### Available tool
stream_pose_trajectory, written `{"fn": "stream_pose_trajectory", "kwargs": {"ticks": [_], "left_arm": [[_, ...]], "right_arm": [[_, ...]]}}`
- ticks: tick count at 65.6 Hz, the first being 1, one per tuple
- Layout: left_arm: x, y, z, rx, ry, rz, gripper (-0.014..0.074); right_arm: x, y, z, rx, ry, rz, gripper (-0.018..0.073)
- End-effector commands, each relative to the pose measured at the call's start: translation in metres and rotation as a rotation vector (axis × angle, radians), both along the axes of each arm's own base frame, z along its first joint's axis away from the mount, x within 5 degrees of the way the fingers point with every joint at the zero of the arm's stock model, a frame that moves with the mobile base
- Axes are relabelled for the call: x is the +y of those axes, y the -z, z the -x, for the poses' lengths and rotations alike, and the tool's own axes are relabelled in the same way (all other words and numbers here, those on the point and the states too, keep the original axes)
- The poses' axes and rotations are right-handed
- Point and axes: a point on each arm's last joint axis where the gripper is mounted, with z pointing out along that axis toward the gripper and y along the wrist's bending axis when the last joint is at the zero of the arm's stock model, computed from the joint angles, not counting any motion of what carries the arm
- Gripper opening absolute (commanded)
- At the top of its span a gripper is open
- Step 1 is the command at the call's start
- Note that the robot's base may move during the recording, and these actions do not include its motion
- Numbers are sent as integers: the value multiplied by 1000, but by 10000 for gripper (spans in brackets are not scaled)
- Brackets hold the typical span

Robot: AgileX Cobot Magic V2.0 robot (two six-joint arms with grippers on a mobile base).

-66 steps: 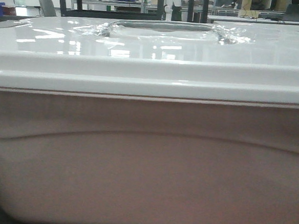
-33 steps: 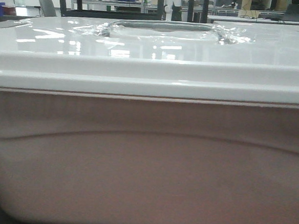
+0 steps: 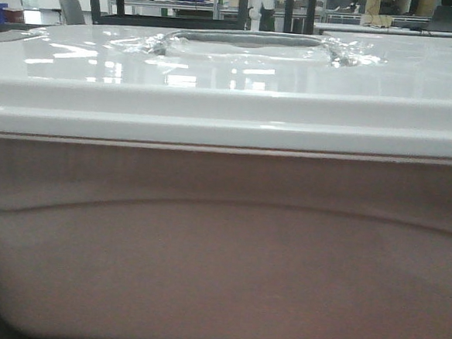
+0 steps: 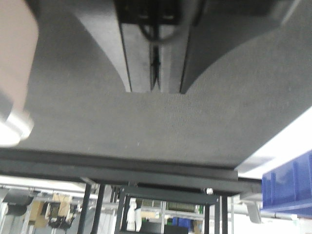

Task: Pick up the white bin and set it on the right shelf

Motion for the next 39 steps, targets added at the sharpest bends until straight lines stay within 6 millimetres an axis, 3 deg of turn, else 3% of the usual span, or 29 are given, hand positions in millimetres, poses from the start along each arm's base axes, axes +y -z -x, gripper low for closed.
{"fn": "stream_pose_trajectory", "kwargs": {"ticks": [1, 13, 22, 39], "left_arm": [[1, -35, 5, -97, -1, 9, -118], [-1, -73, 3, 29, 11, -32, -118], [-3, -101, -12, 181, 25, -51, -118], [-12, -135, -70, 525, 53, -83, -118]], "right_arm": [[0, -39, 9, -132, 2, 12, 30], [0, -83, 8, -66, -1, 14, 30], [0, -115, -7, 10, -3, 16, 30], [2, -158, -75, 368, -12, 23, 30]]}}
